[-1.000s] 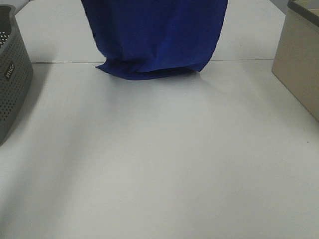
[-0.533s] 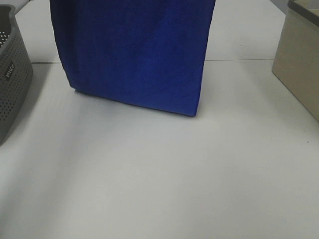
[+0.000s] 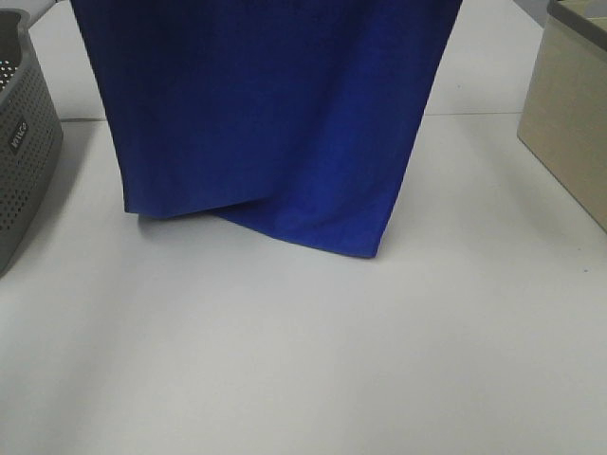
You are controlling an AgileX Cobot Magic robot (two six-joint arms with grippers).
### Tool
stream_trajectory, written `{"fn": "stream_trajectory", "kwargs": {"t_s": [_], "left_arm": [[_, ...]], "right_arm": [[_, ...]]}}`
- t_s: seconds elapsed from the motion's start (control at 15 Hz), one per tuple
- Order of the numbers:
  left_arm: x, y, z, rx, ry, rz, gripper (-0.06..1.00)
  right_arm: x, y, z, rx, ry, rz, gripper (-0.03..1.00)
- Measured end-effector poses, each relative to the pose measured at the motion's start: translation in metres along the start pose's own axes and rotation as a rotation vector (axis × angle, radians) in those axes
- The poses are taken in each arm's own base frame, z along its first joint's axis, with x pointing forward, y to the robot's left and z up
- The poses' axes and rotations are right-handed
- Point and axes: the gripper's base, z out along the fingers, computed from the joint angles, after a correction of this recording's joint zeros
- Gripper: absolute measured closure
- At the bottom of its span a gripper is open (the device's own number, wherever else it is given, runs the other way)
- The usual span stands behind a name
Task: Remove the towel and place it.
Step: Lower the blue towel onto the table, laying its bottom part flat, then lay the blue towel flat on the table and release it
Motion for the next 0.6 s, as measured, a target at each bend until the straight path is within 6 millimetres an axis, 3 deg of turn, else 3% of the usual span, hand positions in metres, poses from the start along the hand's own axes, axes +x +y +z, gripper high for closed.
{"fn": "stream_trajectory", "kwargs": {"t_s": [0.2,0.4,0.6], "left_arm": [[0.023,-0.006,-0.002,0.044,0.06,-0.031,0.94],[0.053,-0.014,-0.026,0.068,0.09,-0.065,0.94],[0.075,-0.023,-0.036,0.126,0.113,-0.101,0.94]], "right_arm": [[0.034,0.003,0.002,-0.024,0.078,0.041,0.95],[0.076,0.01,-0.005,-0.035,0.136,0.058,0.95],[0.09,0.016,-0.019,-0.016,0.117,0.039,0.95]]}}
